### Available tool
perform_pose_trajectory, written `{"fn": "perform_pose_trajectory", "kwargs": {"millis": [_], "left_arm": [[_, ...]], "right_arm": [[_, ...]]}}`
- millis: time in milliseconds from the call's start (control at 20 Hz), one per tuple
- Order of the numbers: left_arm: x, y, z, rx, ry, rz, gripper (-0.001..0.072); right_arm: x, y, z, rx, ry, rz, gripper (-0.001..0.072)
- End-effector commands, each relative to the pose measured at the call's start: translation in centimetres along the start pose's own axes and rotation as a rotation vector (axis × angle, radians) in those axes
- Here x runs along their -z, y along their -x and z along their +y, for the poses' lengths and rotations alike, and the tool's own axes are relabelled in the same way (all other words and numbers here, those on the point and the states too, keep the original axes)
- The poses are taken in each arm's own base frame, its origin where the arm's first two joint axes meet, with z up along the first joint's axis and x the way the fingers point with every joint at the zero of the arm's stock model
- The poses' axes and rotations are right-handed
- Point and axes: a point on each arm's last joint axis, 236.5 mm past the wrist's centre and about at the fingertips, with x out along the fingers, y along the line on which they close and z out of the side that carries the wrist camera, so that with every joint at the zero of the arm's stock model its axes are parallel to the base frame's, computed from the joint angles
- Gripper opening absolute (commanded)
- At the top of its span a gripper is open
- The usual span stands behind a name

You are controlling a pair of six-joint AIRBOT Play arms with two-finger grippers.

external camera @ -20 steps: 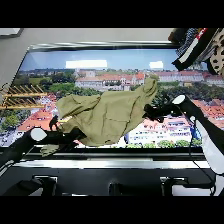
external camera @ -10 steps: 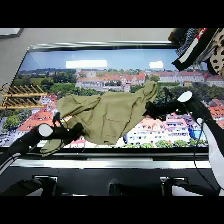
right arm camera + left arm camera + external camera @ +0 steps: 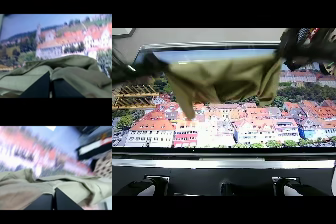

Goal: Fold the clothes and pants, and hang the long-sleeved shirts on hangers.

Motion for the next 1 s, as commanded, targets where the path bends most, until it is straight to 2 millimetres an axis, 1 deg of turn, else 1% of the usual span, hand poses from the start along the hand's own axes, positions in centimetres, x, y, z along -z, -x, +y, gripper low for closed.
{"fn": "perform_pose_trajectory", "kwargs": {"millis": [0, 50, 100, 150, 200, 300, 350, 450, 500, 550, 600, 650, 700, 750, 800, 850, 950], "left_arm": [[-7.5, 8.5, -9.9, 0.147, -0.173, -0.235, 0.0017], [-8.2, 10.8, -12.2, 0.184, -0.207, -0.281, 0.0017], [-8.5, 13.4, -14.3, 0.219, -0.239, -0.326, 0.0018], [-8.4, 15.9, -16.0, 0.243, -0.269, -0.366, 0.0018], [-8.1, 18.4, -17.2, 0.253, -0.302, -0.406, 0.0018], [-7.2, 22.6, -18.5, 0.239, -0.370, -0.476, 0.0018], [-6.8, 24.8, -18.9, 0.223, -0.406, -0.515, 0.0018], [-6.0, 28.2, -19.3, 0.189, -0.462, -0.577, 0.0018], [-5.6, 29.4, -19.4, 0.178, -0.479, -0.594, 0.0018], [-5.1, 30.3, -19.4, 0.172, -0.488, -0.600, 0.0018], [-4.7, 30.5, -19.4, 0.170, -0.492, -0.593, 0.0018], [-4.4, 30.3, -19.2, 0.168, -0.473, -0.576, 0.0018], [-4.4, 29.5, -18.7, 0.161, -0.445, -0.549, 0.0018], [-4.5, 28.4, -18.0, 0.149, -0.431, -0.524, 0.0018], [-4.5, 26.8, -17.1, 0.137, -0.412, -0.493, 0.0018], [-4.7, 24.6, -15.7, 0.110, -0.389, -0.452, 0.0018], [-4.8, 18.9, -11.5, 0.036, -0.328, -0.342, 0.0018]], "right_arm": [[-6.9, 10.3, 8.8, -0.089, 0.162, -0.276, 0.0027], [-7.2, 13.5, 10.9, -0.112, 0.195, -0.334, 0.0027], [-6.8, 16.6, 12.2, -0.109, 0.231, -0.377, 0.0027], [-6.0, 19.4, 13.3, -0.097, 0.265, -0.404, 0.0027], [-4.8, 22.4, 14.3, -0.084, 0.300, -0.431, 0.0027], [-2.7, 28.3, 15.9, -0.053, 0.368, -0.505, 0.0027], [-1.9, 30.9, 16.3, -0.034, 0.393, -0.549, 0.0027], [-0.7, 35.9, 17.0, 0.007, 0.433, -0.657, 0.0027], [-0.4, 37.7, 17.2, 0.023, 0.441, -0.705, 0.0027], [-0.4, 39.1, 17.3, 0.032, 0.439, -0.746, 0.0027], [-0.6, 40.0, 17.4, 0.029, 0.425, -0.780, 0.0028], [-1.0, 40.1, 17.5, 0.020, 0.409, -0.795, 0.0028], [-1.6, 39.4, 17.3, 0.015, 0.390, -0.791, 0.0028], [-2.3, 37.8, 16.9, 0.014, 0.375, -0.760, 0.0028], [-2.9, 35.6, 16.2, 0.013, 0.347, -0.712, 0.0028], [-3.6, 32.8, 15.3, 0.009, 0.301, -0.648, 0.0028], [-4.3, 25.1, 12.6, 0.002, 0.197, -0.468, 0.0028]]}}
